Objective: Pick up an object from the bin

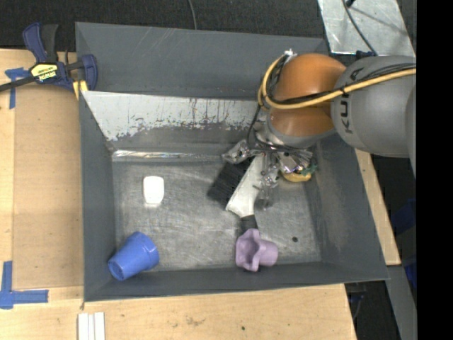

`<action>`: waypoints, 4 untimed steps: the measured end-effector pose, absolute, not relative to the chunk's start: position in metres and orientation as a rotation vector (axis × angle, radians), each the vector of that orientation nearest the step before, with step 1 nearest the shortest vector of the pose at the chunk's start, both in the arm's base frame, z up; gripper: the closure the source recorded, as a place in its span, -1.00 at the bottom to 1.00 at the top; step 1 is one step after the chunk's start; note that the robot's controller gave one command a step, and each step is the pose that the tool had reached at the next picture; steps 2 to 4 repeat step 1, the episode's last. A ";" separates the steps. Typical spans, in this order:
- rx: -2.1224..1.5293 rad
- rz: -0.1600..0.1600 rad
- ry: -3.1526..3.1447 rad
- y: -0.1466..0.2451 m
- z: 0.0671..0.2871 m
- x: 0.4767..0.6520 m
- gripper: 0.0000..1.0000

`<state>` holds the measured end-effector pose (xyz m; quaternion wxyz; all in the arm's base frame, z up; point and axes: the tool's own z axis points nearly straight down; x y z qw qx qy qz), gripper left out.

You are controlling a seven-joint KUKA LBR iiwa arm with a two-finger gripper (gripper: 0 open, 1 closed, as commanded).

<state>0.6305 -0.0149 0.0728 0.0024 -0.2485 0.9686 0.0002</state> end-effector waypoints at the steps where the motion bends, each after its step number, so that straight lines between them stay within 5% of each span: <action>1: -1.350 0.008 2.813 -0.025 0.077 0.633 1.00; 4: -1.350 0.008 2.813 -0.025 0.077 0.633 1.00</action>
Offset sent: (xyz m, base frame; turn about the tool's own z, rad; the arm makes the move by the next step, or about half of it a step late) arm 0.0000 0.0000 0.0000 0.0000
